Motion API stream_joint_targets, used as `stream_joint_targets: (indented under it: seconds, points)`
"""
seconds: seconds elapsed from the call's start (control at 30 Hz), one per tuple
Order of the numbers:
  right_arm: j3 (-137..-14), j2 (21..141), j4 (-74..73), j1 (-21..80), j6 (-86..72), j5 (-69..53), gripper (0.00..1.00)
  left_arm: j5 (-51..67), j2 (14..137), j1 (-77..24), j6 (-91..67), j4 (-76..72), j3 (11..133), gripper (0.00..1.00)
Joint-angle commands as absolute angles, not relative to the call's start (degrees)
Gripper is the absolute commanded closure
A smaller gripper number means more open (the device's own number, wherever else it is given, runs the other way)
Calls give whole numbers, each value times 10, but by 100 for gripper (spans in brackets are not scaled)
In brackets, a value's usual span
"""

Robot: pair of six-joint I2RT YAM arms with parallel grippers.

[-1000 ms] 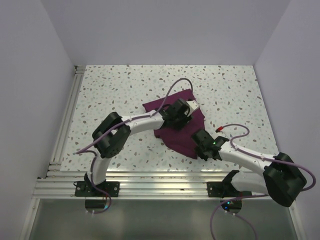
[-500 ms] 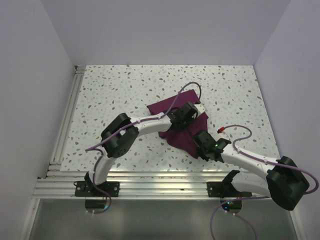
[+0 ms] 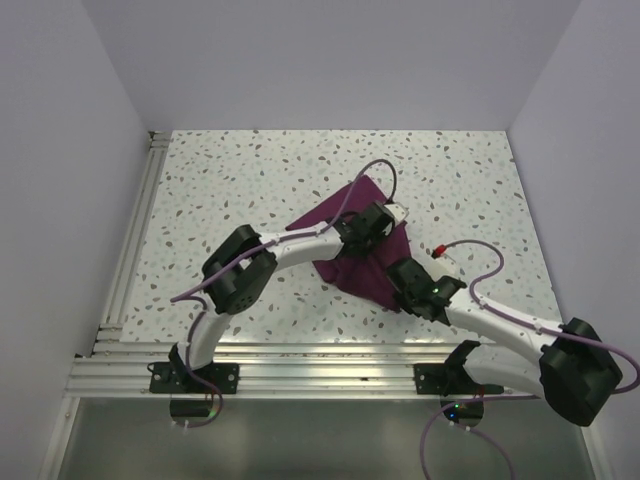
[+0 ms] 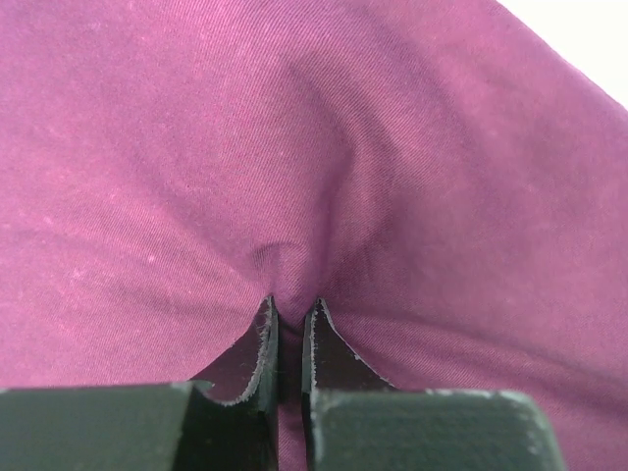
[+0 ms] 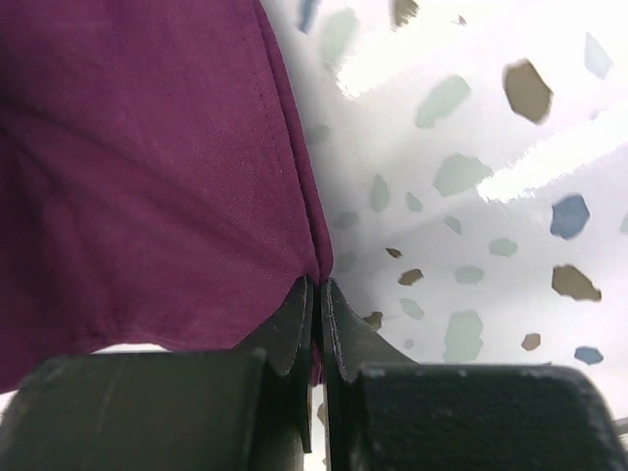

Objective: Prepare the surgical pack

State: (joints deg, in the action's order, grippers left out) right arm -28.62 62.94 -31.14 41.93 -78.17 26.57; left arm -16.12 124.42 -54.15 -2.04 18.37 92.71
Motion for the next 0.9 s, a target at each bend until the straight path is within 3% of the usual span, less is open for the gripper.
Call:
stream_joint_targets:
  seconds: [0.0,0.3,0.4,0.43,0.63,0.73,0.87]
  points:
    - [-321,621,-313,418,-677,301,100,-188,1212,-492,-134,293,880,100]
    - [-392,681,-243,387,-512,248,100,-212,1154,-462,-206,266,807,100]
    - [-403,704,-232,361,-475,202,100,-211,1138,-454,-208,262,802,84]
    - [-407,721,-234,346,-460,195,100,-210,1133,-452,-208,258,800,73]
    - [-404,730,-224,309,-435,180,100,-198,1091,-450,-204,266,813,45]
    - [-403,737,-222,303,-429,178,100,-198,1071,-450,-198,285,833,39]
    - [-401,756,-228,299,-429,173,100,-194,1060,-446,-183,300,858,37]
